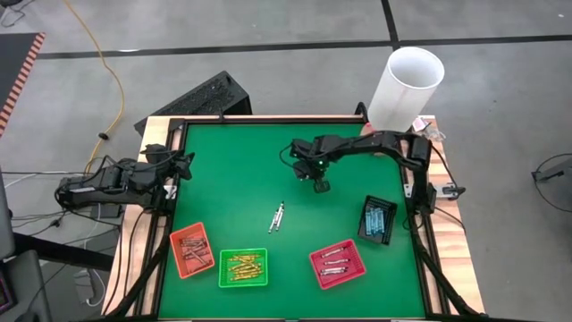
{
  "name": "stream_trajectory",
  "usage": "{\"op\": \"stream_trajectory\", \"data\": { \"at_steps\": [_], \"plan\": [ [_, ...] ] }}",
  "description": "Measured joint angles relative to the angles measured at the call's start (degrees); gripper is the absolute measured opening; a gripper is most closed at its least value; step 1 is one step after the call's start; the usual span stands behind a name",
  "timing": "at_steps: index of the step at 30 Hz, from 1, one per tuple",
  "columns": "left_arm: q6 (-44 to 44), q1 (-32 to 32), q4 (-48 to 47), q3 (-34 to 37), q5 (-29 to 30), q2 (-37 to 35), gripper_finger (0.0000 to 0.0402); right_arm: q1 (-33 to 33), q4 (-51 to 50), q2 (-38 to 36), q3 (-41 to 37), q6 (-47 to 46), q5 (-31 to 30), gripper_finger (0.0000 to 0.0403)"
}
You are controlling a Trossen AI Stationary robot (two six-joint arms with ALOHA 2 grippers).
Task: Sort crayons
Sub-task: Put the black crayon into the red bin
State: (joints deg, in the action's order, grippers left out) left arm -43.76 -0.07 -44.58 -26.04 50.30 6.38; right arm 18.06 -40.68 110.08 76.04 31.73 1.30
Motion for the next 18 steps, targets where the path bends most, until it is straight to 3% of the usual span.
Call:
{"op": "stream_trajectory", "data": {
  "at_steps": [18],
  "plan": [
    [0.01, -0.01, 0.01, 0.0, 0.01, 0.0, 0.0223, -8.5, -1.19, -18.38, 0.1, -13.44, -0.37, 0.0001]
  ]
}}
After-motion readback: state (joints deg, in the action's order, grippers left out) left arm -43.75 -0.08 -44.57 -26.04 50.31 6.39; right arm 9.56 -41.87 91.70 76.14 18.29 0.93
